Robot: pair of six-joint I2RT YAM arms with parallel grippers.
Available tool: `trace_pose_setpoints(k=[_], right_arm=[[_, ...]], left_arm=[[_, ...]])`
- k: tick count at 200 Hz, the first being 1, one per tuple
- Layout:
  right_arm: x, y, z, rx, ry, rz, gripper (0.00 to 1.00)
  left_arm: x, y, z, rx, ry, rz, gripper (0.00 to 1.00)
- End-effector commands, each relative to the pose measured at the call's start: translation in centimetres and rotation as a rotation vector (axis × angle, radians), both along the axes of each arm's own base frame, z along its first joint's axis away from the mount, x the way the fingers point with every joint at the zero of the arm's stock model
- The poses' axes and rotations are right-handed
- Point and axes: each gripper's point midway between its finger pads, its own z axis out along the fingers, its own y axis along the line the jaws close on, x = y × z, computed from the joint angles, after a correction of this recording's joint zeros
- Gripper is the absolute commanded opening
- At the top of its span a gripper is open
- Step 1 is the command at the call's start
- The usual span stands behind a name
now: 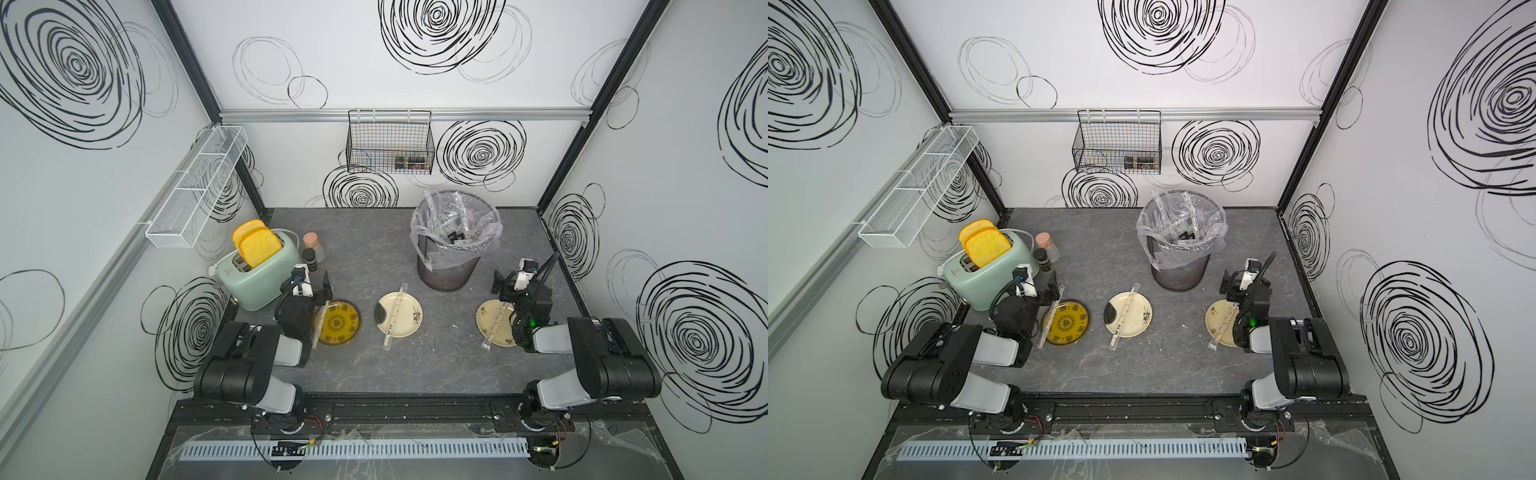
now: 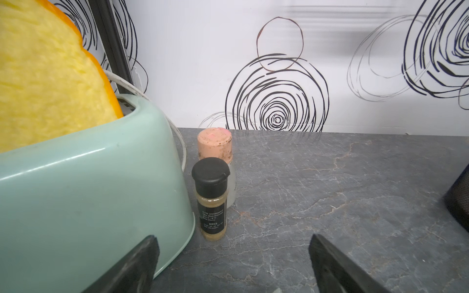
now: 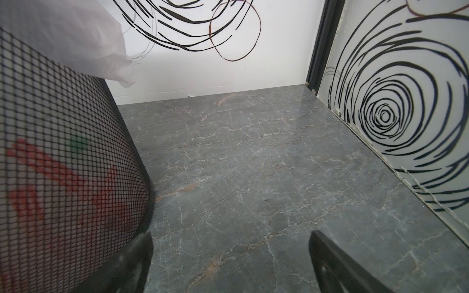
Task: Remove the packaging of disposable chopsticks
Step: Pick up the disposable chopsticks from the plate.
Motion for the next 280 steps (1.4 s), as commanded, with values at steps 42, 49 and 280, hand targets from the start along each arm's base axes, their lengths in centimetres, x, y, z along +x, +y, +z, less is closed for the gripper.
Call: trace_pose_setpoints(k=[42,49,280], right_arm=[[0.4,0.0,1.3,-0.006,-0.045,-0.001,0.98],[0.4,0.0,1.3,-0.004,-0.045,0.000,0.98],[-5.5,1.6,0.2,0.622,0.726,-0.143,0.76]], left_arm=[[0.6,0.0,2.2,0.006,-0.073,0.000,0.96],[0.7,0.0,2.1,0.003,-0.068,-0.002,0.96],[-14.4,-26.3,19.4,-0.050,0.104,-1.270,0.93]])
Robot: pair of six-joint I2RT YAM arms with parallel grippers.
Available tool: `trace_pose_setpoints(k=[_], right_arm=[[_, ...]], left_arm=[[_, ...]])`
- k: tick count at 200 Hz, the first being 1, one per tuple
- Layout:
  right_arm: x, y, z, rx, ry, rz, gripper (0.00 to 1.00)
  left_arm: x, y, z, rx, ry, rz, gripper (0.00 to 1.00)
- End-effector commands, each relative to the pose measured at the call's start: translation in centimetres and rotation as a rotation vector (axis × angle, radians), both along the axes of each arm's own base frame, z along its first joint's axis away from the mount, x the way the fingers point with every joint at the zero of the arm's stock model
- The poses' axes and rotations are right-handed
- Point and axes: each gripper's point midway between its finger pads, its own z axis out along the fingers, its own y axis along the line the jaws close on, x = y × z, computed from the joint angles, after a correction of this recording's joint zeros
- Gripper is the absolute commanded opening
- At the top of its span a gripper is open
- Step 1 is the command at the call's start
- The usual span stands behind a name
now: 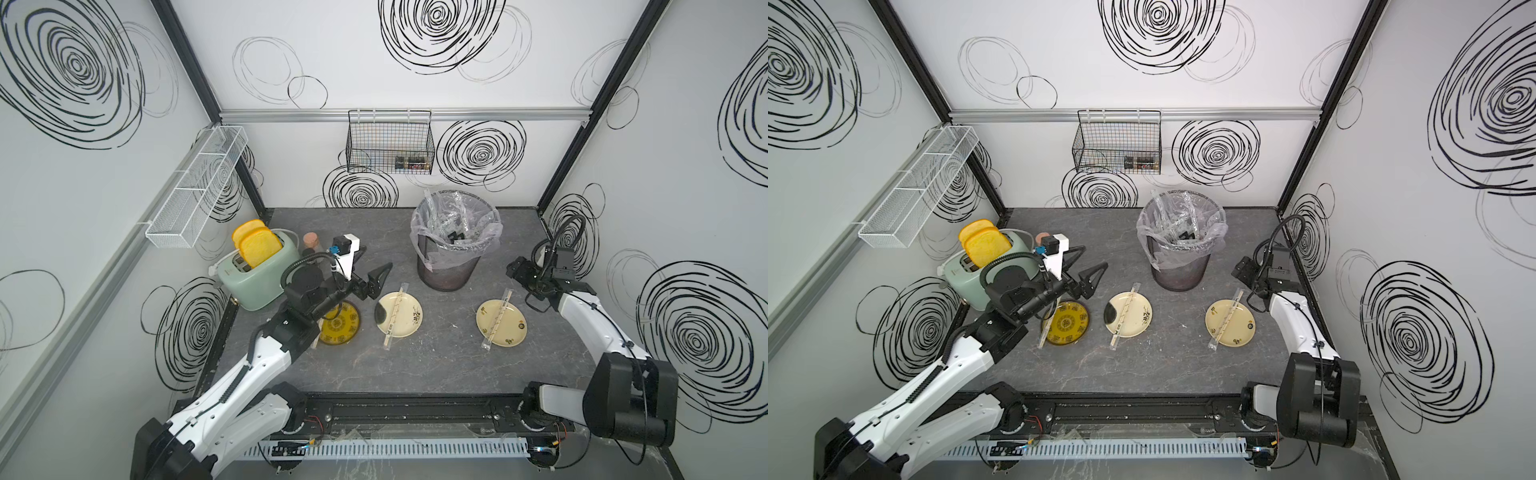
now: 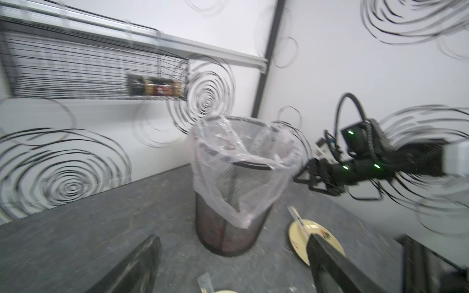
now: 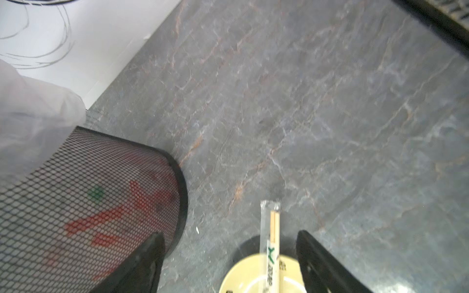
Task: Remove the packaging of disposable chopsticks
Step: Pick up the disposable chopsticks from the plate.
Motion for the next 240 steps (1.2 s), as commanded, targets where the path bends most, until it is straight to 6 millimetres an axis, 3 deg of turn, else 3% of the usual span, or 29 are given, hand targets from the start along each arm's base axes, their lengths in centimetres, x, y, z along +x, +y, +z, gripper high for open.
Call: trace_pose_setpoints(k=[1,35,66,107,240], right_arm=[[-3.3,1.8,-2.4,0.094,0.152,0.040,0.76],[-6.3,2.1,-4.4,0.070,0.267,0.076,0.64],[-7.8,2.6,-5.0,0.047,0.310,0.097,0.62],[-8.3,3.4,-6.4,-0.009,0.362,0.136,0.57],[-8.5,3.9,-9.7,-0.004,0.423,0.131,0.33]], left_arm=[[-5.6,-3.8,-0.8,0.127,0.015,-0.352,0.93],[-9.3,-5.6,0.0,0.140,-0.040,-0.552,0.92],[-9.5,-6.1,-1.0,0.146,-0.022,-0.582,0.92],[-10.3,-6.4,-2.4,0.146,0.015,-0.625,0.93],[-11.1,-6.7,-2.8,0.156,0.030,-0.662,0.95]])
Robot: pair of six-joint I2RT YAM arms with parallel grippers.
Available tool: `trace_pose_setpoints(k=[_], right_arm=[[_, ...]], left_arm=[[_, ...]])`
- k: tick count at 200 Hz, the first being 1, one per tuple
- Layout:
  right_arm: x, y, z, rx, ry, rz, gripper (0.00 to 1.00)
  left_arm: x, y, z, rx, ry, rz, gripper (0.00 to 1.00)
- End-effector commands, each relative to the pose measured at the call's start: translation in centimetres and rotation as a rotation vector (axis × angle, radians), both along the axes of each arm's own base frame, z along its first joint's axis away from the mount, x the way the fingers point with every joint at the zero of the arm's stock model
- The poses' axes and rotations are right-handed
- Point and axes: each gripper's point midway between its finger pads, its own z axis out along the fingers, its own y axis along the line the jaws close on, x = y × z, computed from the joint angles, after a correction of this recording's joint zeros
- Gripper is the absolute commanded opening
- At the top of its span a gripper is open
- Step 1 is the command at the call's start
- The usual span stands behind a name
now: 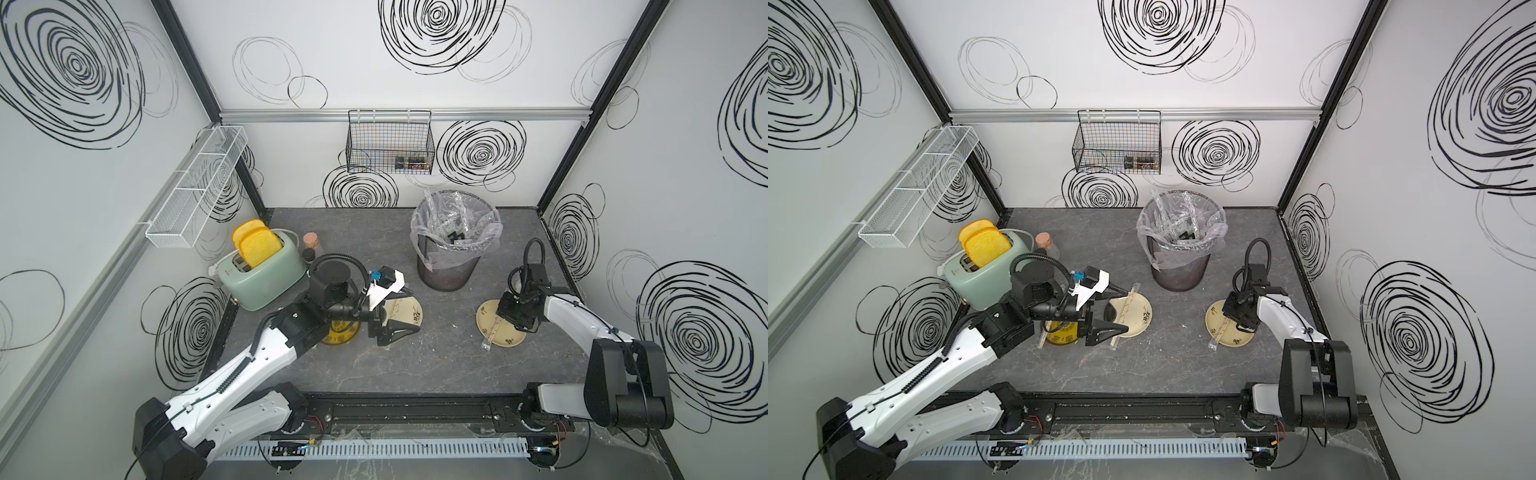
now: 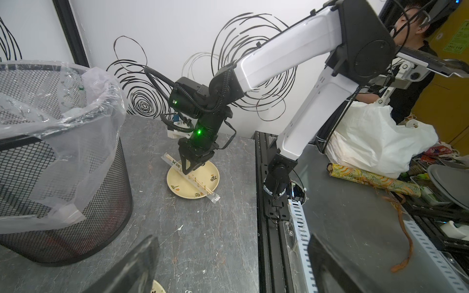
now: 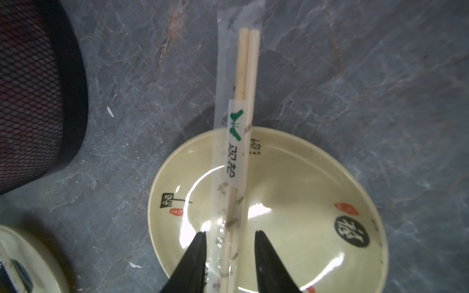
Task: Remove the packaging of disposable chopsticks
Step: Pick up the disposable chopsticks from the plate.
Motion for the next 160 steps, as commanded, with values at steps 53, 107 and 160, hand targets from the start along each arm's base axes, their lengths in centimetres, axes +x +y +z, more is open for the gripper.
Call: trace_pose_setpoints(k=[53,107,160], right_arm=[[-0.3,0.2,-1.6,0.009,0.015,-0.008,0.23],[-0.3,0.3,-2.0,0.017,0.010,-0.009,0.14],[0.9,0.4,-0.1,0.023,-0.071,-0.006,0.00]], left_arm=[[-0.5,-0.3,-0.2,-0.003,-0.020,-0.037,0.96],[-0.4,-0.3,-0.4,0.003,-0.015,-0.036,0.96],[0.2,-0.3,-0.8,0.015,-0.013,-0.011,0.95]])
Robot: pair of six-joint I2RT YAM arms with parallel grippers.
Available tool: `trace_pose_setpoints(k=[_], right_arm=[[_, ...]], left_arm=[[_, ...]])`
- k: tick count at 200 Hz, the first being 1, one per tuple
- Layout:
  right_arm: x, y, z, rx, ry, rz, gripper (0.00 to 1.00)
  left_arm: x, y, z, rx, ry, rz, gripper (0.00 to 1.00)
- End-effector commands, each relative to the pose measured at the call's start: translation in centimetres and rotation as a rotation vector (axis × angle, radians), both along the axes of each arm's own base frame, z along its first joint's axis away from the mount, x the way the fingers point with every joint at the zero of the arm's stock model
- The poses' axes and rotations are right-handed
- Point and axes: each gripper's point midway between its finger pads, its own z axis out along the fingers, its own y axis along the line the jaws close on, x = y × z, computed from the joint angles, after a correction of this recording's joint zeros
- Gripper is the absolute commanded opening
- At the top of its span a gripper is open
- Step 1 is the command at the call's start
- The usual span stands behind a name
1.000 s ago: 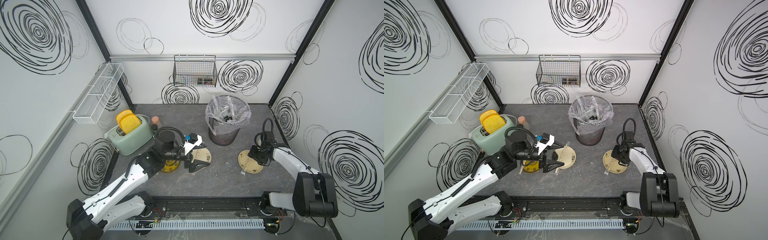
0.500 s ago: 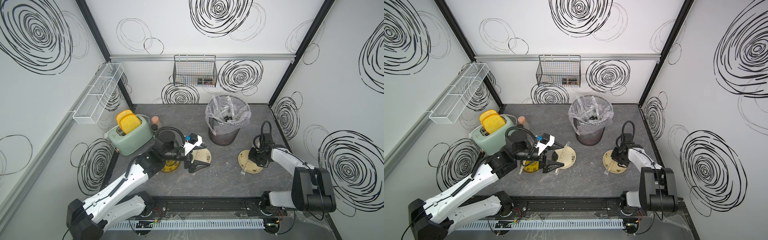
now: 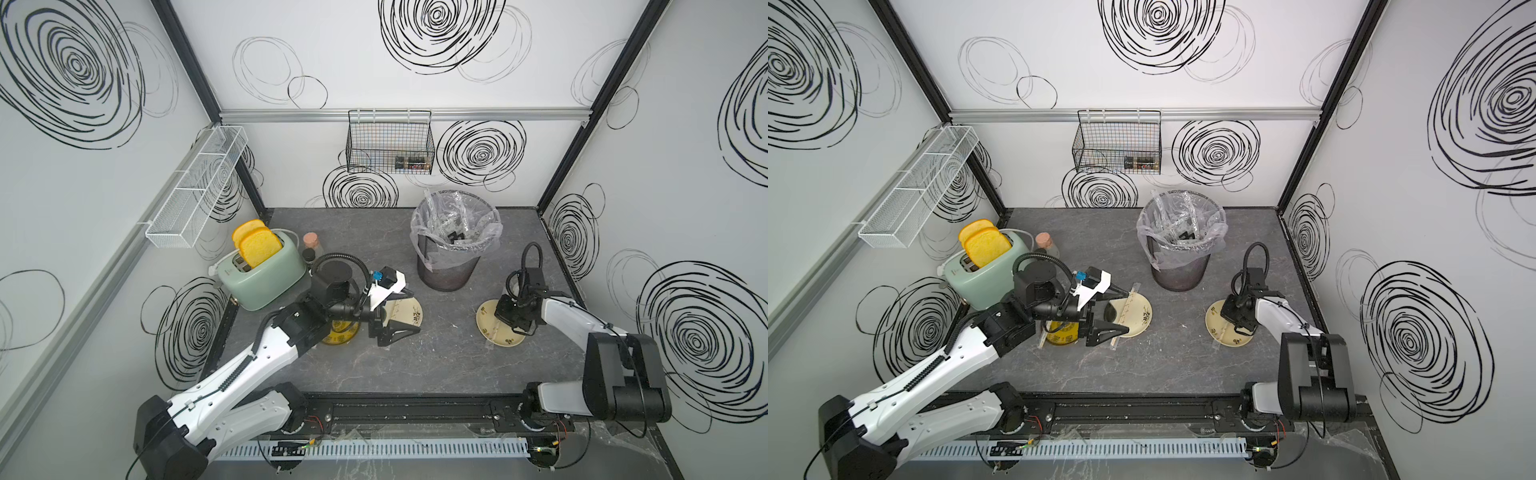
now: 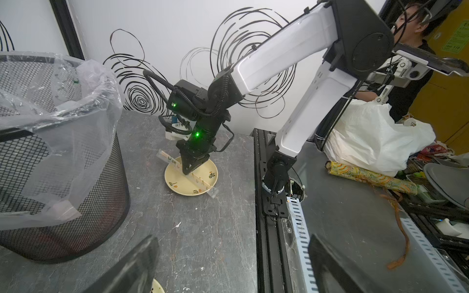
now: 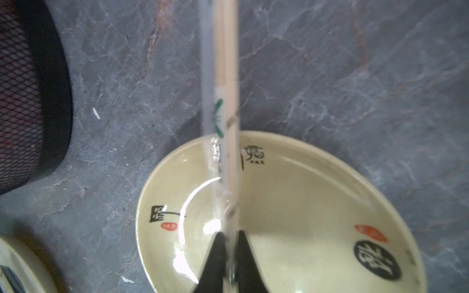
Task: Remove the packaging of disposable chopsticks
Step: Pick up the disposable chopsticks from the plate.
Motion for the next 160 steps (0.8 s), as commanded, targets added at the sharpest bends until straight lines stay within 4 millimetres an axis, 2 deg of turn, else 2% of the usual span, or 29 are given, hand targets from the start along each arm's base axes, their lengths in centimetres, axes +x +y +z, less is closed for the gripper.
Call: trace_pose_setpoints(k=[1,44,73,95,112,141,160], right_arm=[[0.5,0.2,1.1,0.005,-0.049,0.000,0.00],[2.4,0.1,5.3,-0.019,-0.201,0.030,0.00],[3.8,0.5,9.6,-0.022,-0.345,0.066,0.00],[4.6,1.3,13.8,-0.025,-0.493,0.115,0.00],[4.9,1.4,17.4,-0.041,-0.610,0.127,0.00],[4.5,1.4,25.3,-0.039,-0.839,0.107,0.00],[3.6,3.6,30.2,0.059,-0.993,0.169,0.00]], left_arm=[[0.1,-0.2,-0.3,0.003,-0.027,-0.006,0.95],[1.2,-0.3,-1.2,0.032,-0.020,0.034,0.94],[2.2,-0.3,-1.8,0.054,-0.029,0.082,0.94],[3.6,-0.1,-1.8,0.053,-0.022,0.147,0.94],[4.6,0.1,-0.9,0.017,-0.013,0.194,0.93],[6.8,1.2,1.1,-0.053,-0.005,0.281,0.93],[8.5,2.3,2.5,-0.103,0.019,0.339,0.92]])
